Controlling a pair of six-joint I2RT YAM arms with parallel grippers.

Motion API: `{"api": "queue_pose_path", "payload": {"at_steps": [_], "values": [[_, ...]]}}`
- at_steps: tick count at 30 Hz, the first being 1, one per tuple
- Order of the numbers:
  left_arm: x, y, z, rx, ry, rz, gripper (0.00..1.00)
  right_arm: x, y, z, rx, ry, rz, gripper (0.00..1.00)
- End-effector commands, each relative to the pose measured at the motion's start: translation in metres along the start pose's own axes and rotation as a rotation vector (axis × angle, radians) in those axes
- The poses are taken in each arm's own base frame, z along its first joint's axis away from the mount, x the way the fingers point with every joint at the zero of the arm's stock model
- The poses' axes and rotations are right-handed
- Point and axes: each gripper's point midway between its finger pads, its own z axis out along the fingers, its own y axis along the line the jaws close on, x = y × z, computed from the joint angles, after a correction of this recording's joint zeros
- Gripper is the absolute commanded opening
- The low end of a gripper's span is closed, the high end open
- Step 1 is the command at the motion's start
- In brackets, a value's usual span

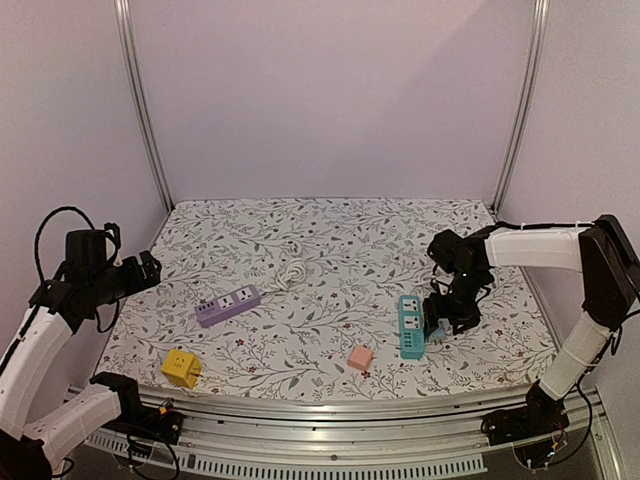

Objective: Insert the plug

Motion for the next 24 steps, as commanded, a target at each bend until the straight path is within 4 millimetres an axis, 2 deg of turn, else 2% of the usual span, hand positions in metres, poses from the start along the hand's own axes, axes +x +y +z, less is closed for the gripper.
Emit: {"api": "queue_pose_path", "payload": {"at_steps": [1, 13, 24], "values": [[-0.003, 0.002, -0.003, -0.012, 0.007, -0.019, 1.00, -0.001, 0.004, 0.008, 0.008, 0.001, -0.027, 0.72], [-0.001, 0.002, -0.002, -0.013, 0.021, -0.026, 1.00, 0.001, -0.002, 0.018, 0.047, -0.025, -0.041, 0.62], [0.000, 0.002, -0.001, -0.012, 0.023, -0.028, 1.00, 0.000, -0.004, 0.018, 0.041, -0.101, -0.053, 0.59]]}}
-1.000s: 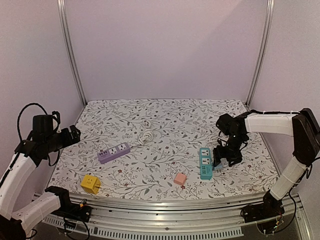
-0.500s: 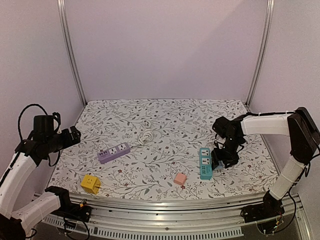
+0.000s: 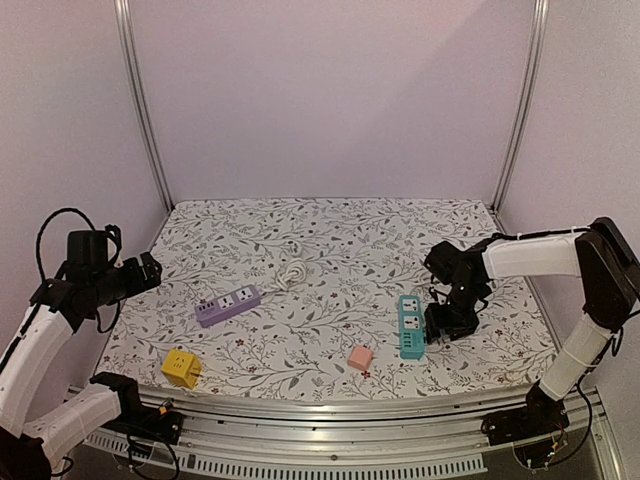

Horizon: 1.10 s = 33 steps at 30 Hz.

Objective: Insert the plug

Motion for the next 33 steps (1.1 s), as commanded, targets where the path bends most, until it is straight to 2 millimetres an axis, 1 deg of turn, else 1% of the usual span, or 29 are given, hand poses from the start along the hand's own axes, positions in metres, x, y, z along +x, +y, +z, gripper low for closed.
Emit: {"api": "queue_pose_path", "payload": {"at_steps": [1, 3, 10, 15, 21, 25, 33], "values": [[-0.006, -0.001, -0.004, 0.001, -0.002, -0.016, 1.00, -0.005, 0.001, -0.001, -0.010, -0.073, -0.014, 0.59], [-0.005, -0.001, -0.003, 0.001, 0.001, -0.015, 1.00, -0.008, 0.002, 0.000, -0.028, -0.102, -0.017, 0.59], [-0.005, -0.001, -0.003, 0.001, 0.003, -0.014, 1.00, -0.005, -0.003, 0.012, -0.034, -0.149, -0.025, 0.56], [-0.005, -0.001, -0.002, 0.003, 0.006, -0.015, 1.00, -0.012, 0.000, 0.002, -0.049, -0.202, -0.024, 0.55], [-0.004, -0.002, -0.001, 0.006, 0.015, -0.015, 1.00, -0.010, -0.007, 0.006, 0.008, -0.202, -0.023, 0.53], [-0.004, -0.002, -0.001, 0.005, 0.014, -0.015, 0.99, -0.007, -0.012, 0.005, 0.032, -0.212, -0.008, 0.52], [-0.006, -0.002, -0.002, 0.008, 0.009, -0.018, 0.99, -0.005, -0.014, 0.002, 0.038, -0.230, 0.006, 0.53]]}}
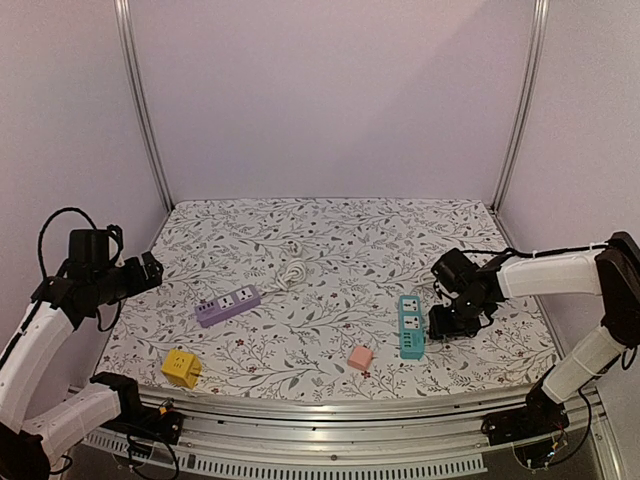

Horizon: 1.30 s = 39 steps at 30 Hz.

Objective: Insert the plug

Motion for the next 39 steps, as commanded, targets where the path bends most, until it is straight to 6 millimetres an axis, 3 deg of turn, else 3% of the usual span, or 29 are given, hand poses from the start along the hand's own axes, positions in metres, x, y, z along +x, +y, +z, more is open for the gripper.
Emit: {"api": "queue_pose_path", "payload": {"at_steps": [1, 6, 10, 13, 16, 20, 23, 28, 34, 39], "values": [[-0.007, -0.001, -0.005, 0.006, -0.010, -0.015, 1.00, 0.009, -0.009, 0.001, 0.039, 0.004, 0.011, 0.52], [-0.010, 0.001, -0.009, -0.001, -0.025, -0.009, 1.00, 0.005, -0.011, -0.003, 0.056, -0.007, -0.005, 0.31], [-0.022, -0.004, -0.025, 0.002, -0.014, 0.015, 0.99, 0.000, -0.012, -0.016, 0.072, -0.015, -0.028, 0.25], [-0.038, -0.003, -0.033, -0.063, 0.045, 0.105, 0.99, -0.013, -0.009, -0.041, 0.064, -0.065, -0.040, 0.23], [-0.059, 0.006, -0.043, -0.158, 0.036, 0.082, 1.00, -0.029, -0.003, -0.072, 0.042, -0.117, -0.057, 0.19], [-0.067, -0.007, -0.043, -0.103, 0.062, 0.057, 0.99, -0.053, 0.012, -0.113, -0.019, -0.188, -0.080, 0.11], [-0.060, -0.012, -0.040, -0.077, 0.102, -0.013, 0.99, -0.067, 0.026, -0.140, -0.091, -0.245, -0.094, 0.02], [-0.054, -0.054, -0.038, 0.145, 0.219, -0.048, 1.00, -0.080, 0.057, -0.177, -0.265, -0.313, -0.138, 0.00], [-0.036, -0.134, -0.055, 0.465, 0.388, 0.015, 1.00, -0.089, 0.079, -0.208, -0.382, -0.410, -0.202, 0.00], [-0.018, -0.204, -0.078, 0.653, 0.493, 0.103, 0.99, -0.082, 0.109, -0.237, -0.473, -0.523, -0.366, 0.00]]}}
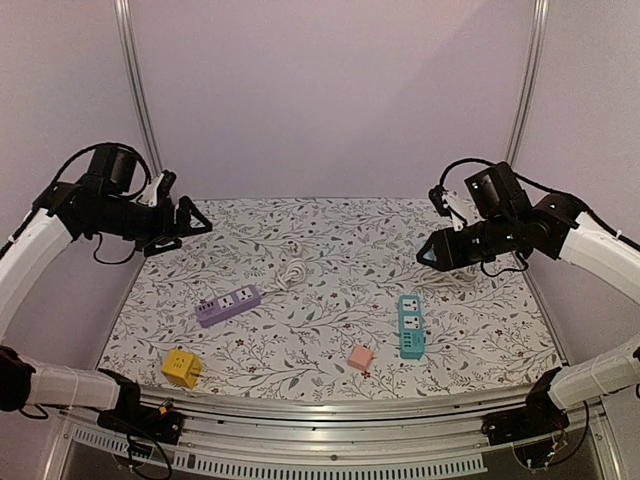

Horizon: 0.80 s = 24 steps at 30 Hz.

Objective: Insert the plug

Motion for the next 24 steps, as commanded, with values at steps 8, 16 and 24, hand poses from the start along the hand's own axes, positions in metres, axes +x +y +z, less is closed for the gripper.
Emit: {"api": "queue_pose_path", "payload": {"at_steps": [8, 16, 24], "values": [[0.039, -0.150, 0.031, 0.330, 0.271, 0.119, 0.95, -0.019, 0.097, -0.041, -0.308, -0.218, -0.375, 0.00], [0.066, -0.226, 0.051, 0.461, 0.386, 0.200, 0.93, -0.011, 0.124, -0.040, -0.354, -0.240, -0.559, 0.00], [0.080, -0.265, 0.068, 0.492, 0.430, 0.243, 0.89, -0.001, 0.131, -0.036, -0.381, -0.205, -0.659, 0.00]]}}
